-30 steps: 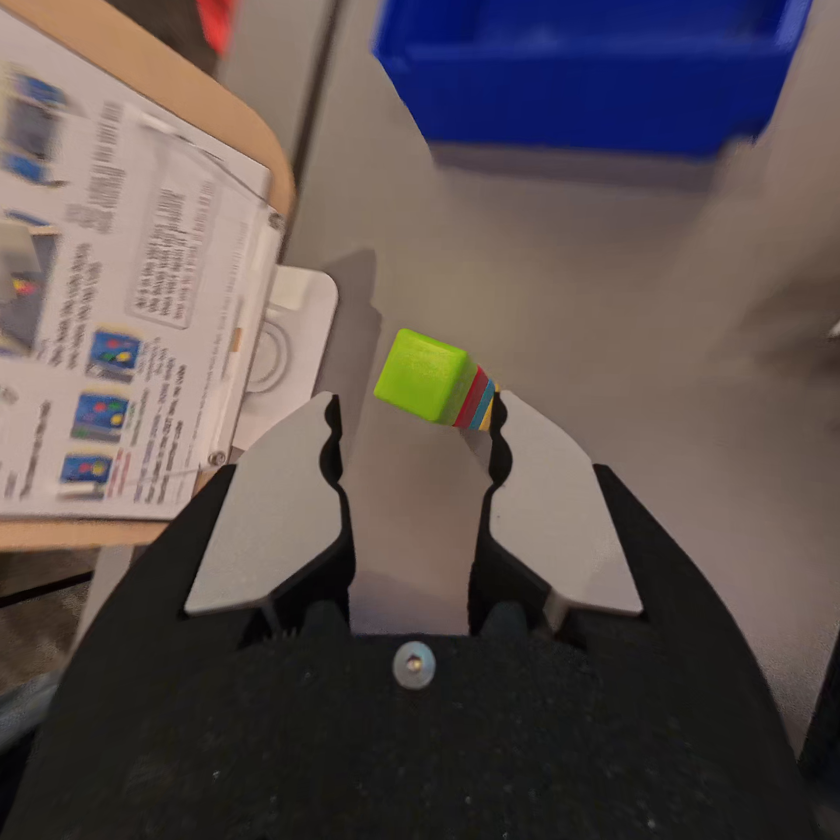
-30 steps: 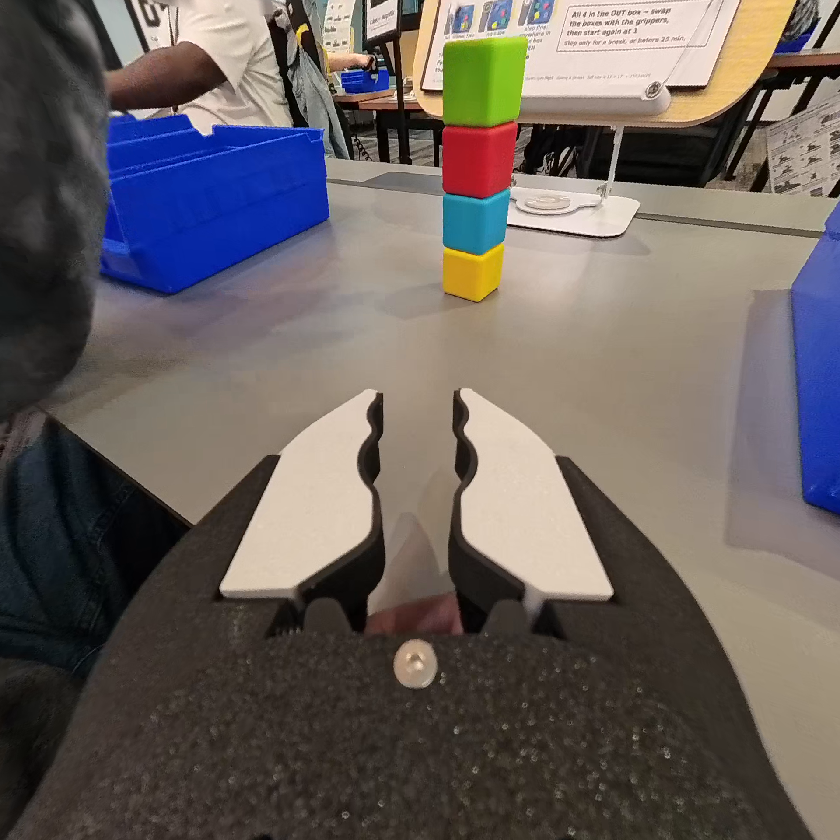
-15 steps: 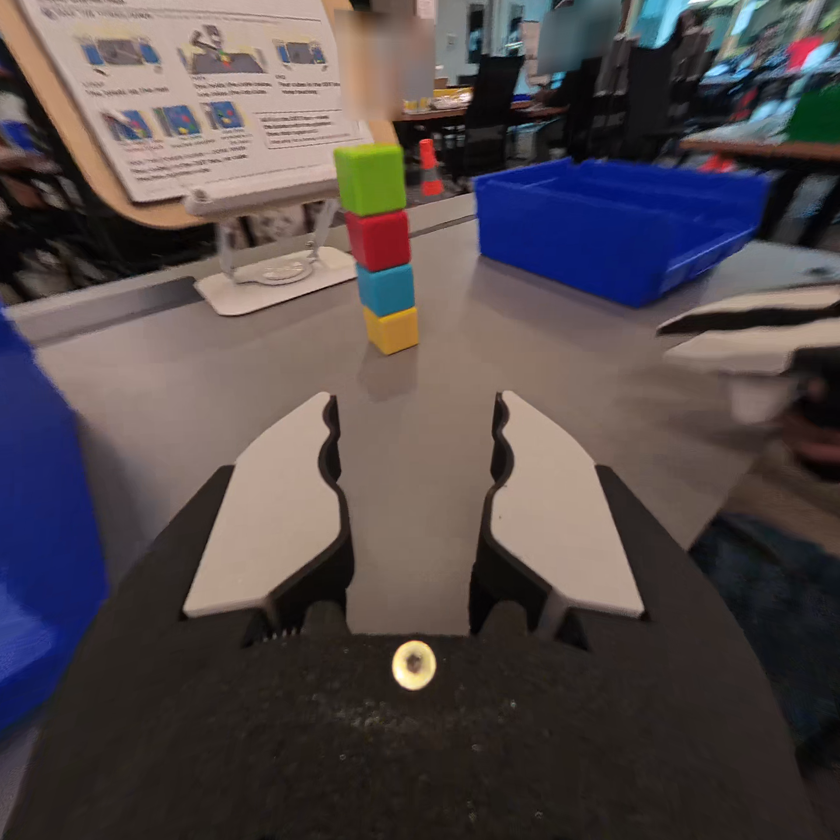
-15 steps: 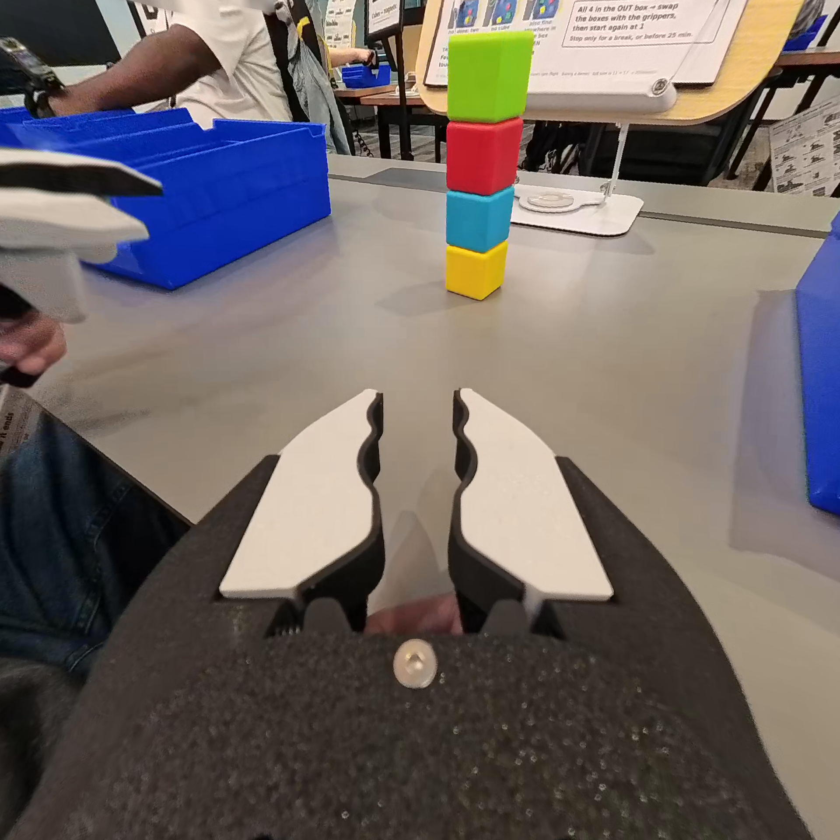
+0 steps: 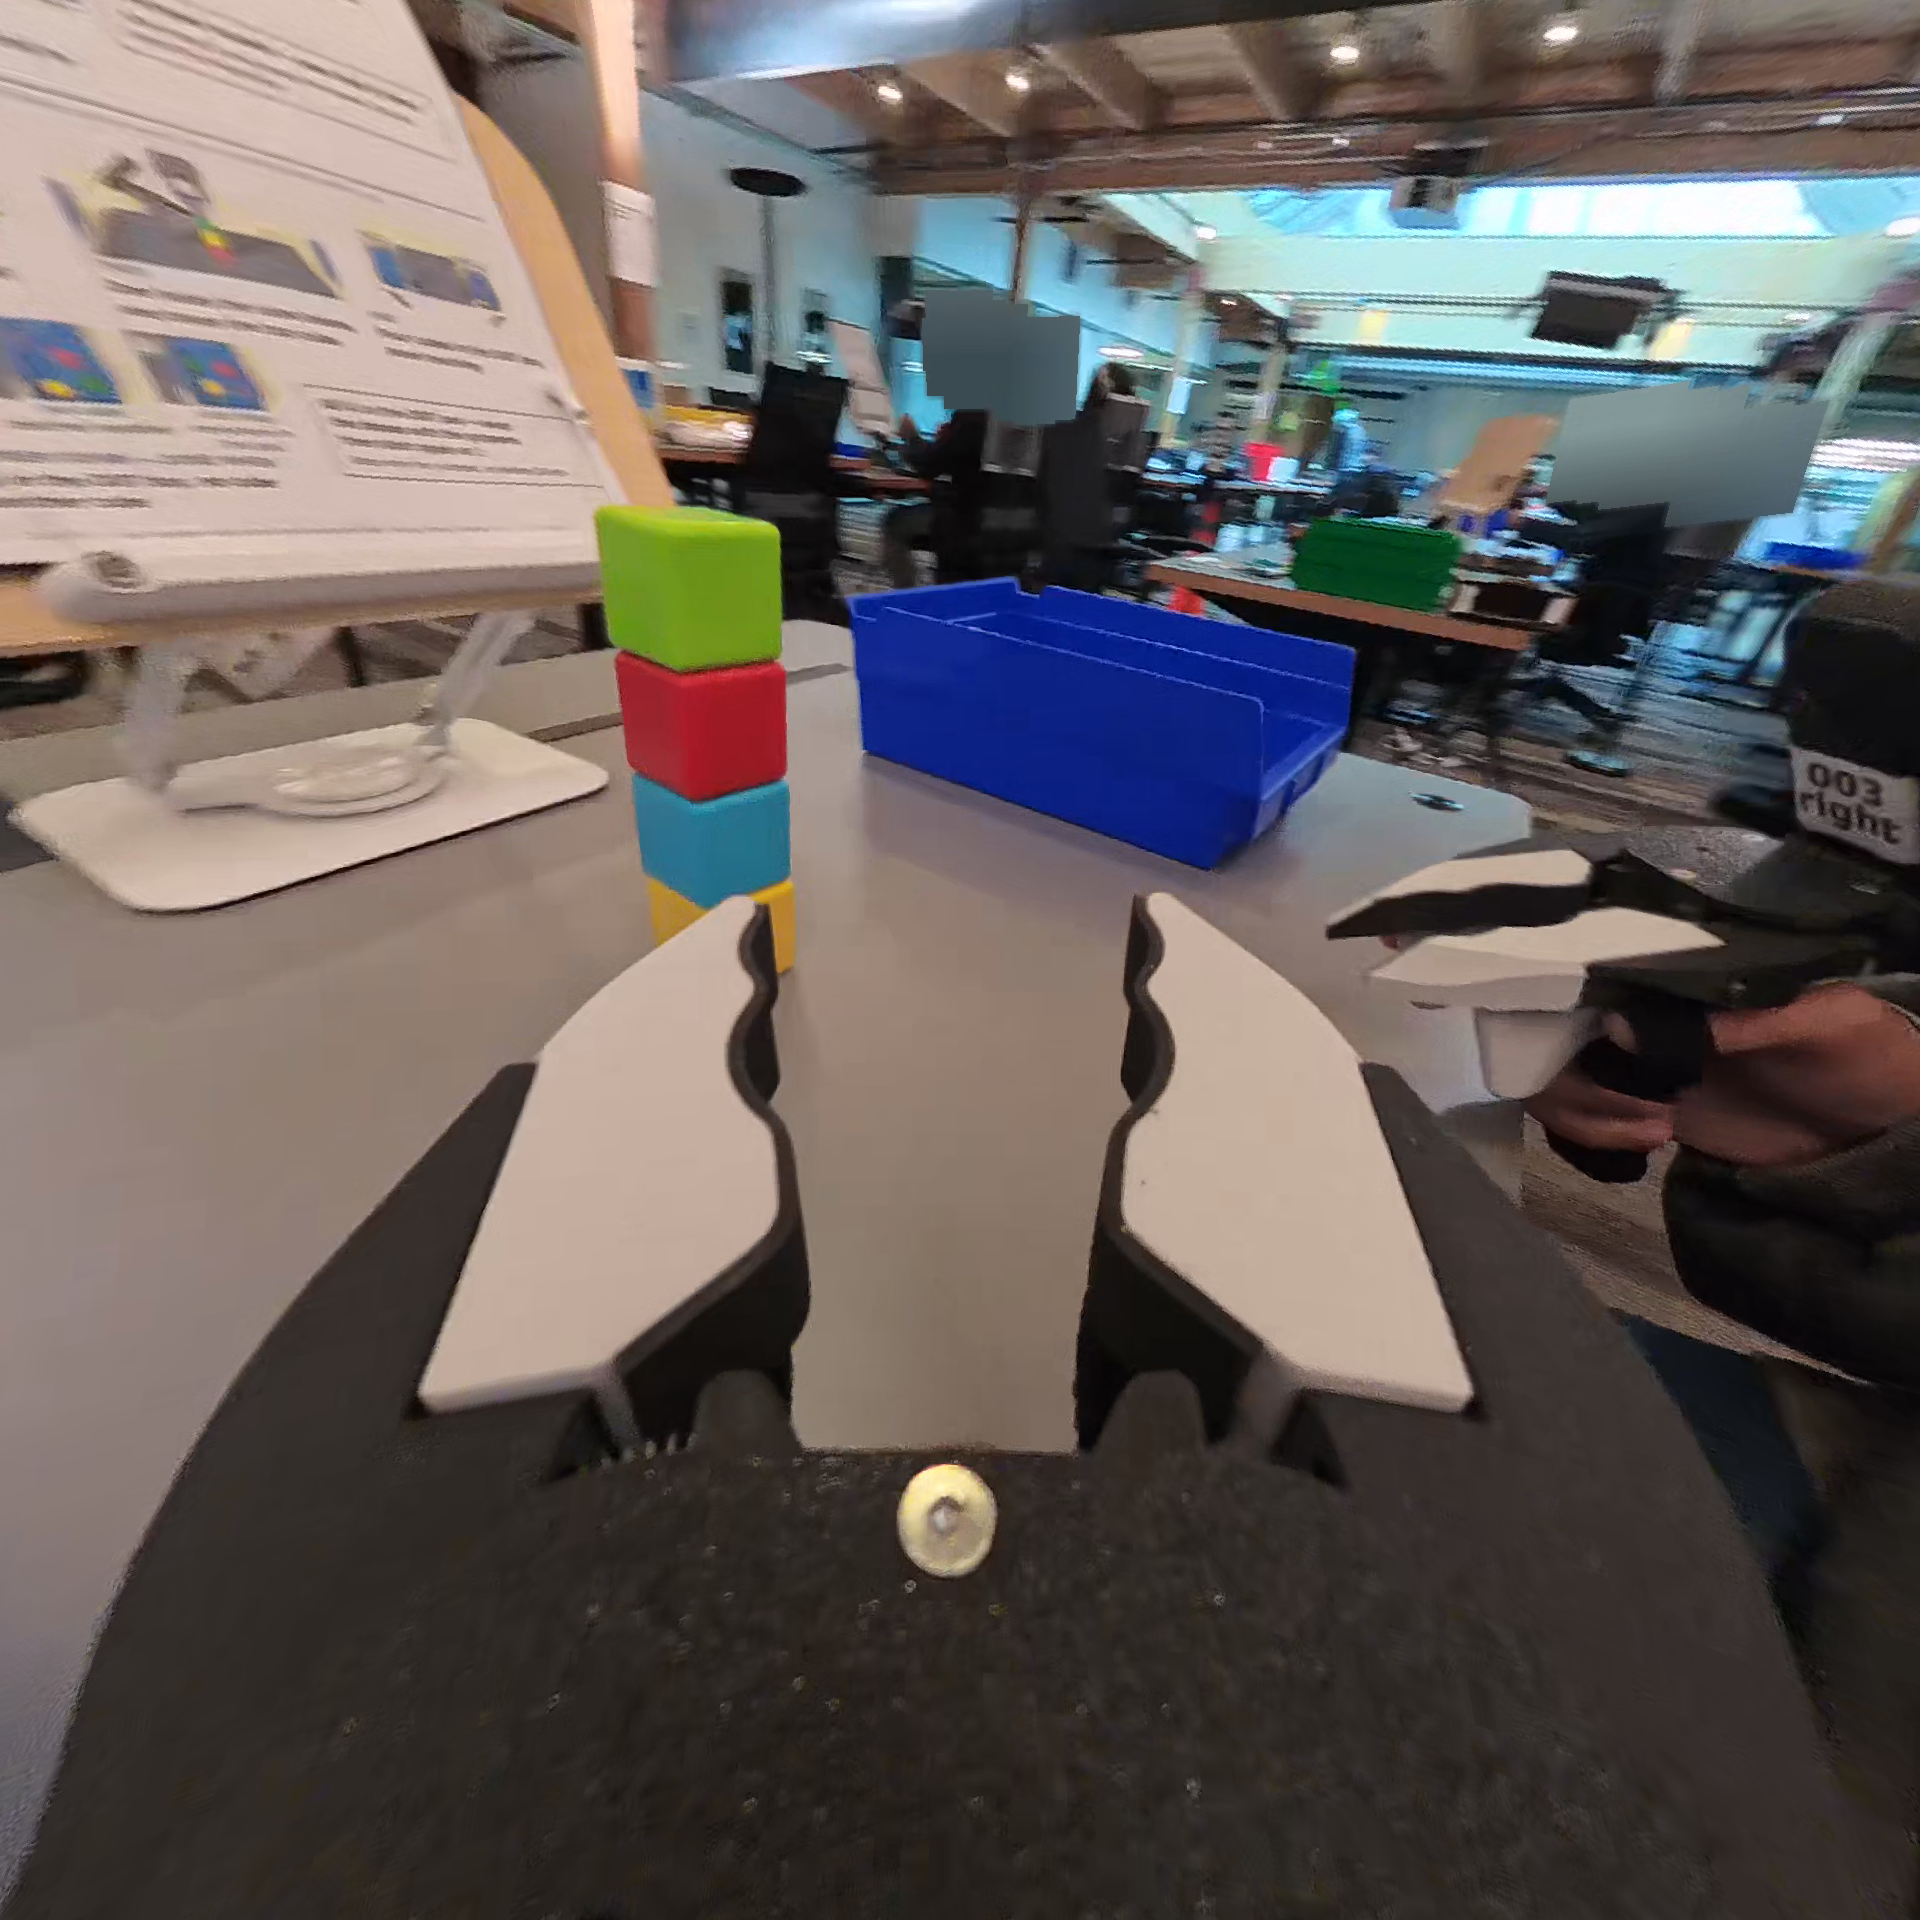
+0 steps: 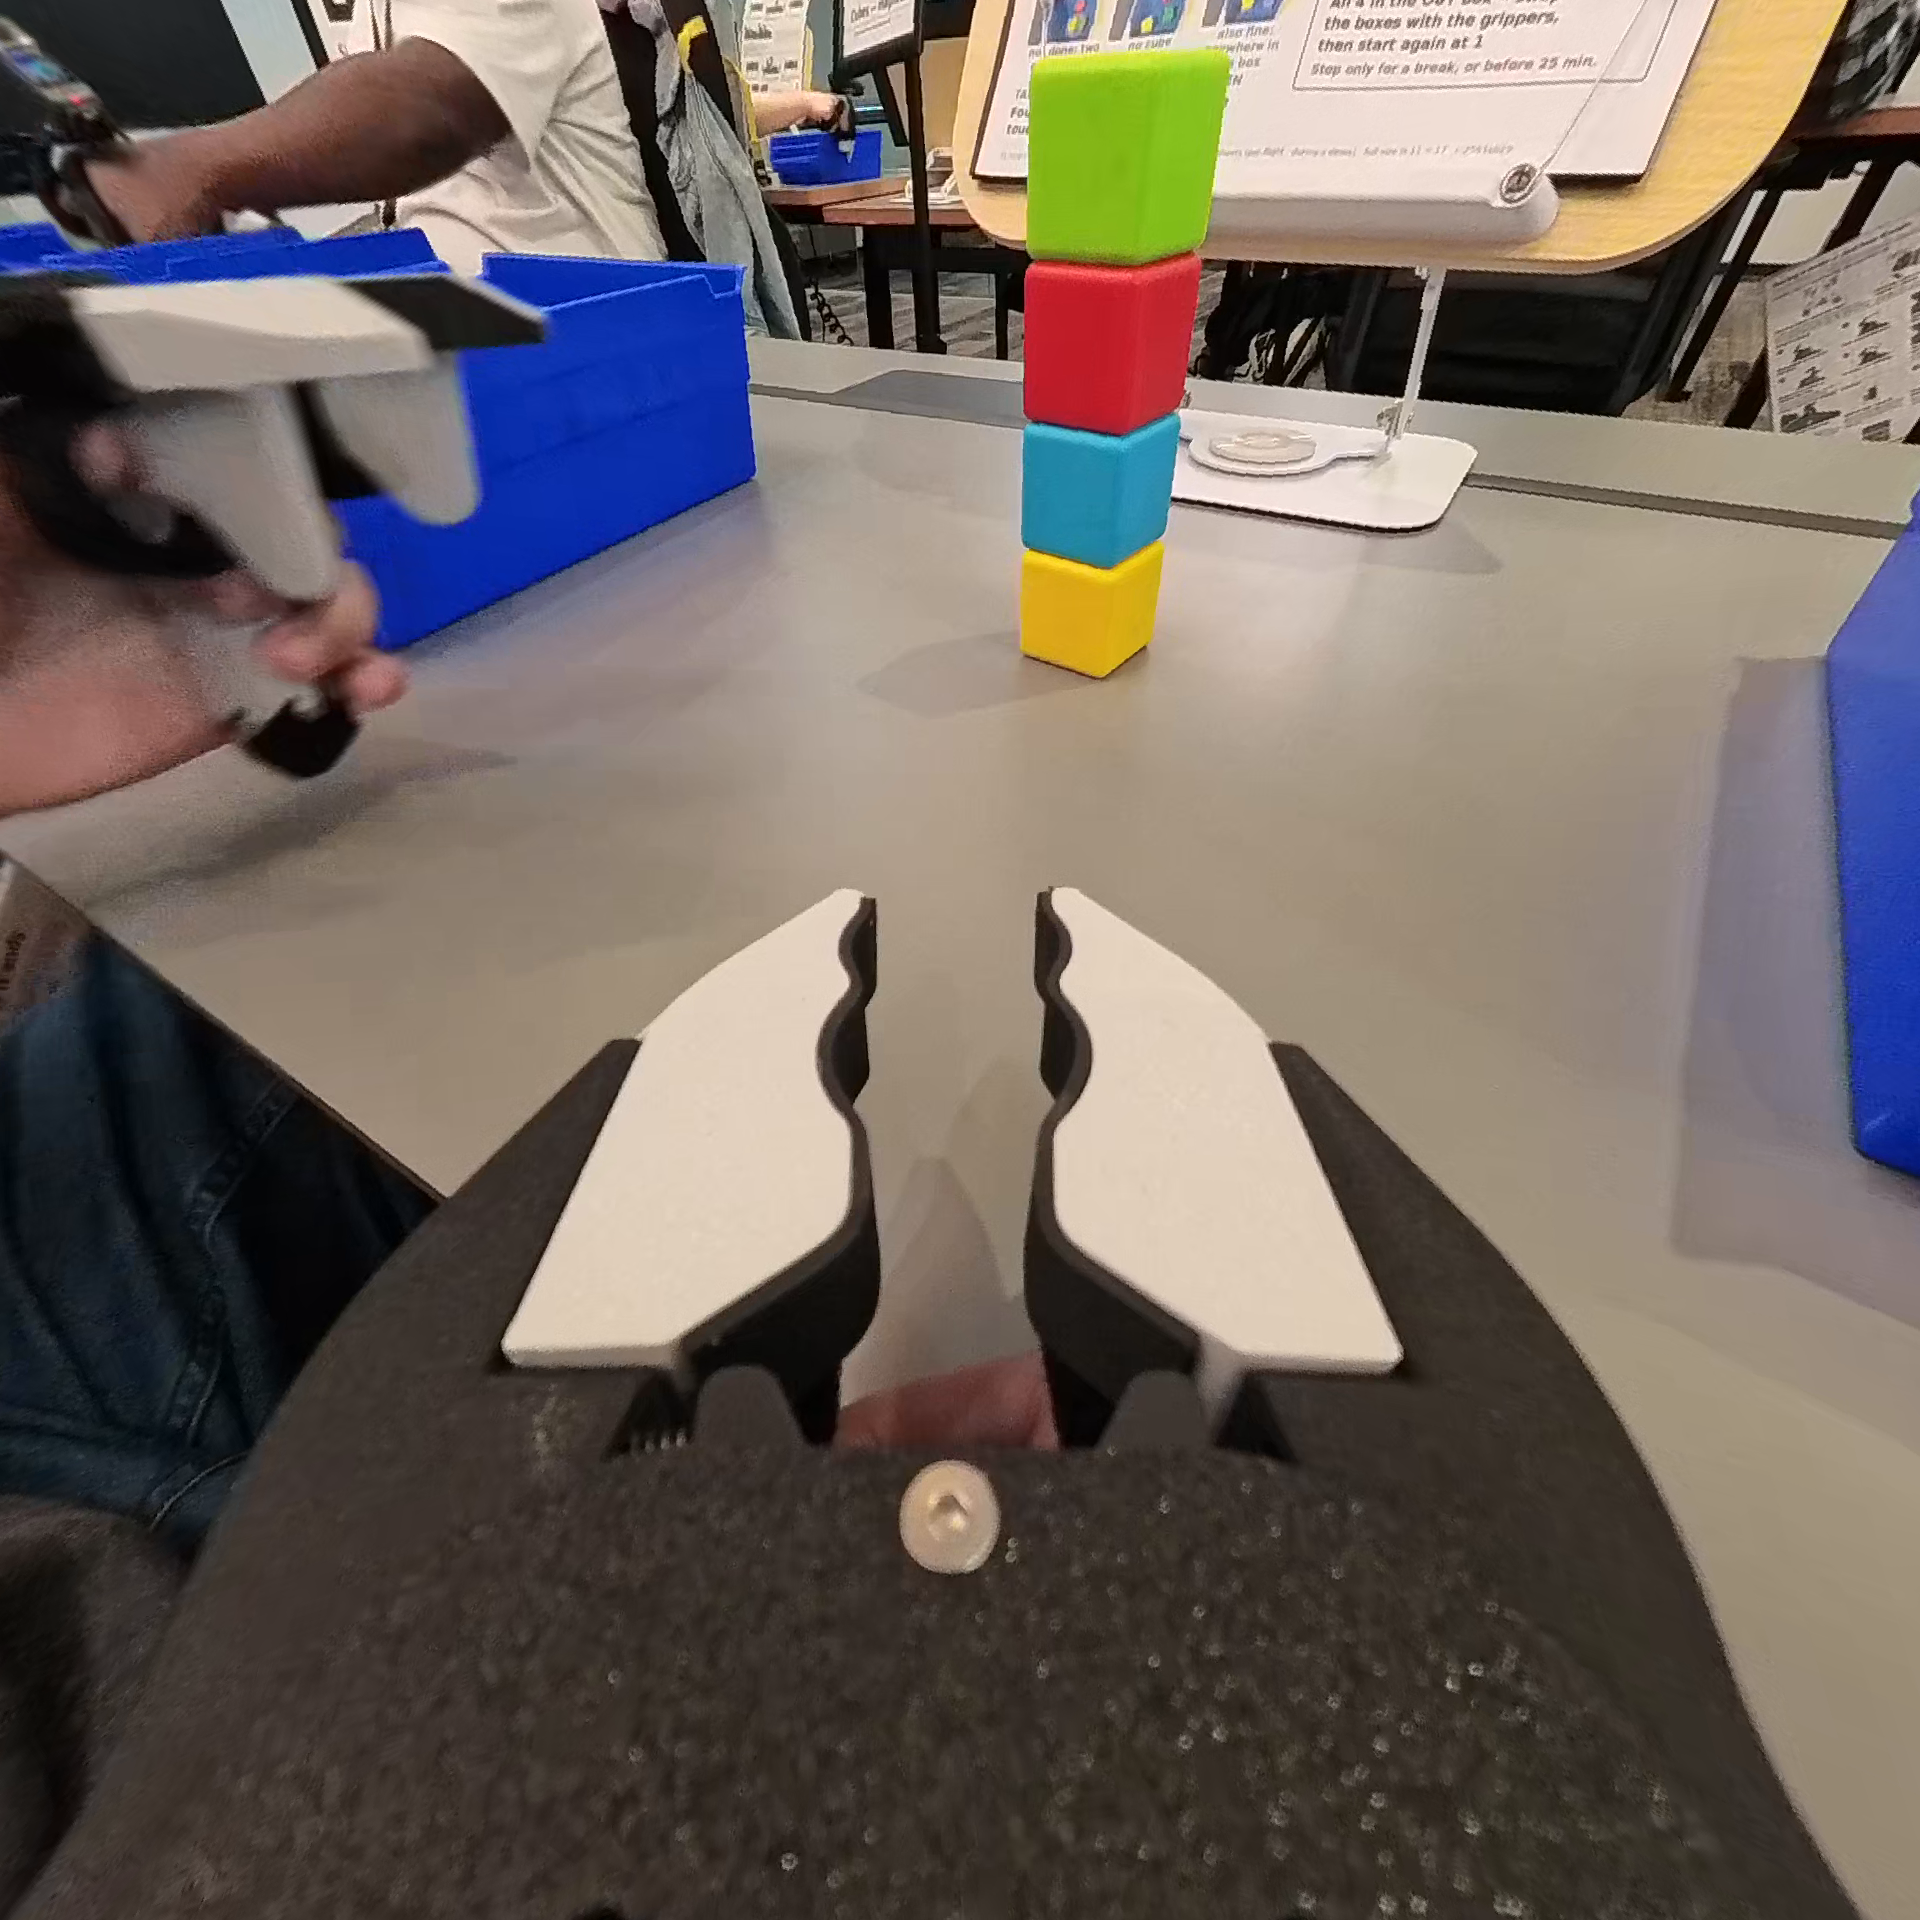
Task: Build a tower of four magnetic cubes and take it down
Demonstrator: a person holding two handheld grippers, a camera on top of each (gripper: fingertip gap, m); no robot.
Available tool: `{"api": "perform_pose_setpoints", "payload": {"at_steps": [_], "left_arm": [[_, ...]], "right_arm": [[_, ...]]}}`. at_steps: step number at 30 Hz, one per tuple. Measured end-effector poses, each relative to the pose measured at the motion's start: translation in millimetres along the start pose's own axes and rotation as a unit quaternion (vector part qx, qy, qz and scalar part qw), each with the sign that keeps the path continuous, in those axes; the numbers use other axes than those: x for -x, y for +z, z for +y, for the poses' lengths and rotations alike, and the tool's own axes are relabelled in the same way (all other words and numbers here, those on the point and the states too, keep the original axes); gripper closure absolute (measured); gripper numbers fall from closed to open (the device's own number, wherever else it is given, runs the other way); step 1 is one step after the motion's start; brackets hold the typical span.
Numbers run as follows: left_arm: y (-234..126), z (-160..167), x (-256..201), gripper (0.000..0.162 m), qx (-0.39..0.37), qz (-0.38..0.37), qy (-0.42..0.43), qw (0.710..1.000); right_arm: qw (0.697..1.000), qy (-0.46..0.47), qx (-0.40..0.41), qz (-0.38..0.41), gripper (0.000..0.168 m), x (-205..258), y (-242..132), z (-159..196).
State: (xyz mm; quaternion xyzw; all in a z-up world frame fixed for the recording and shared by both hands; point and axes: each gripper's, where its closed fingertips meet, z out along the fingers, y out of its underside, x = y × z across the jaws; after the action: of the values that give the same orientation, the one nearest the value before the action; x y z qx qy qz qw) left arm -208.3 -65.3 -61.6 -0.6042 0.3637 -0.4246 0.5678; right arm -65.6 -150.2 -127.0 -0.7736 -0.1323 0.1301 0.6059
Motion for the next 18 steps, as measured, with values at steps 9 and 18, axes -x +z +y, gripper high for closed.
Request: {"api": "perform_pose_setpoints", "payload": {"at_steps": [9, 18], "left_arm": [[128.8, 12.5, 86.0, 0.088, 0.051, 0.134, -0.016, 0.989], [173.4, 24.2, 75.8, 0.111, 0.084, 0.261, 0.054, 0.96]], "right_arm": [[1.0, 0.003, -0.002, -0.003, 0.139, -0.1, -1.2, -0.6], [1.0, -0.006, 0.003, -0.006, 0.139, 2.9, -0.9, 1.7]]}}
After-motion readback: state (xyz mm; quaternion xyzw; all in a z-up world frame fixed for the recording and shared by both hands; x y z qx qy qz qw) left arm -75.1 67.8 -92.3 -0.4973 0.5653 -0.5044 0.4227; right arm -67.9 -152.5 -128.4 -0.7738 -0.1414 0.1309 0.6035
